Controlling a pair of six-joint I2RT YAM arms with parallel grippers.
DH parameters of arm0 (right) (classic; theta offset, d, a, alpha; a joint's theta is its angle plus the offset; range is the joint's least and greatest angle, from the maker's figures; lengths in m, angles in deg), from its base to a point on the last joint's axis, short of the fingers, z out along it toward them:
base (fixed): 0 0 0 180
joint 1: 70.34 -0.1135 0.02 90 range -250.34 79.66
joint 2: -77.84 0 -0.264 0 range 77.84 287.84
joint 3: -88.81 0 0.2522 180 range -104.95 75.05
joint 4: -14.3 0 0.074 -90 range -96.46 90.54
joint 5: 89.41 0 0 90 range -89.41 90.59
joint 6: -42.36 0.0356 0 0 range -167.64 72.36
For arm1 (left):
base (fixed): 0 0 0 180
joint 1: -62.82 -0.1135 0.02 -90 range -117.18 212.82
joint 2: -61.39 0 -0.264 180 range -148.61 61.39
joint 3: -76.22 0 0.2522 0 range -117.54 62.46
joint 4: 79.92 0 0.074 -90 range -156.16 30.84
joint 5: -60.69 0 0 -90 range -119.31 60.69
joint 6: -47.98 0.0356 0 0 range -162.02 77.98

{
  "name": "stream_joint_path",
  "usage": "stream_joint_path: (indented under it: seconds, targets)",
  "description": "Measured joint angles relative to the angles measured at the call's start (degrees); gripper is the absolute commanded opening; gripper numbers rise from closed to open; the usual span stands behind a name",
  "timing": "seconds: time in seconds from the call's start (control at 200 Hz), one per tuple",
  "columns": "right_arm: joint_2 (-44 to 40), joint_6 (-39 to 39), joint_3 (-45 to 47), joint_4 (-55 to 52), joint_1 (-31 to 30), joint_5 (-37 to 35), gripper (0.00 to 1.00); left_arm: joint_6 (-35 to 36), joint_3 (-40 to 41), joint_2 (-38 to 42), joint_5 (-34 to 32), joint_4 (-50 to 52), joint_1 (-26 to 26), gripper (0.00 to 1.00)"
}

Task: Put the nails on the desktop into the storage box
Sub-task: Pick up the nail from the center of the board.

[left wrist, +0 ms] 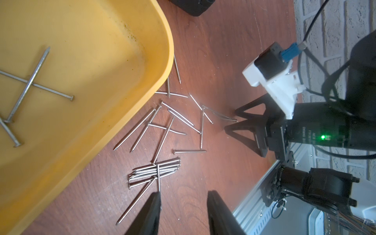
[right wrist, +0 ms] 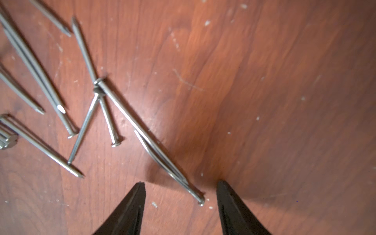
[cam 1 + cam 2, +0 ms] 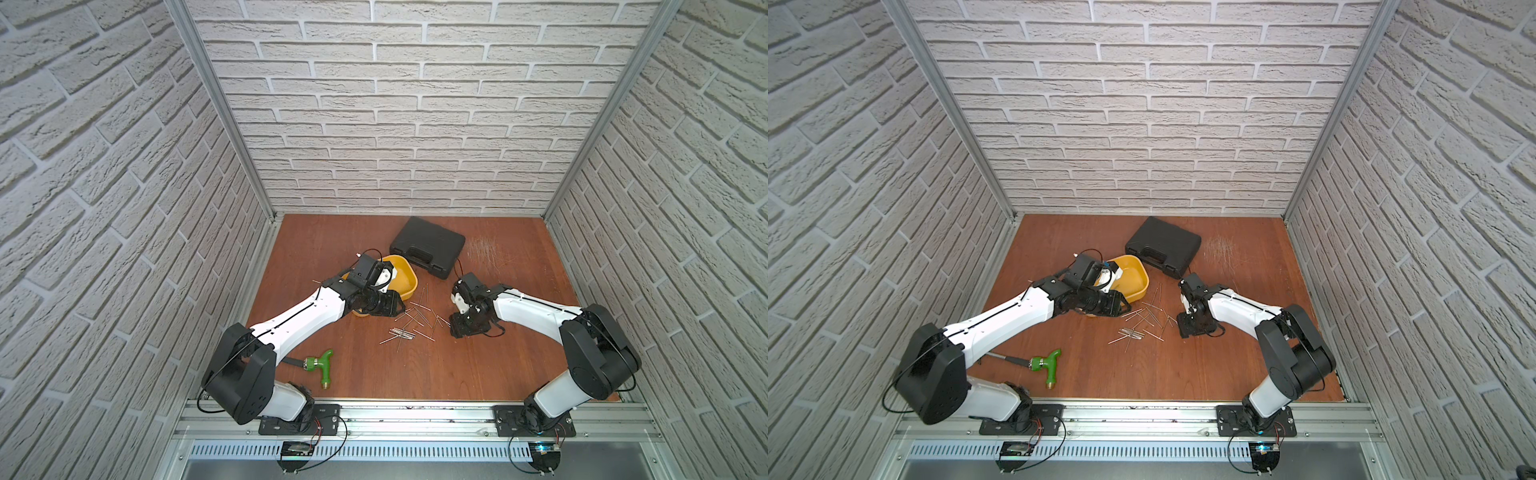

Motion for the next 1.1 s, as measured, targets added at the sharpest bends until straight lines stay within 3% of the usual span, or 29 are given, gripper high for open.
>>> stream_joint_path:
  seconds: [0.34,0.775,1.1]
  targets:
    - [0.8,0.9,-0.5,-0.8,-2.1,-1.4,0.35,0.0,0.0,0.0,0.0,0.0,0.0,0.44]
    - [2.4,1.6,-1.9,-2.3,-5.2,-3.1,0.14,0.0,0.0,-1.7,0.3,0.0,0.0,0.44]
    - [2.3,1.6,-2.2,-3.0,-5.9,-3.9,0.04,0.0,-0.1,-1.7,0.3,0.0,0.0,0.44]
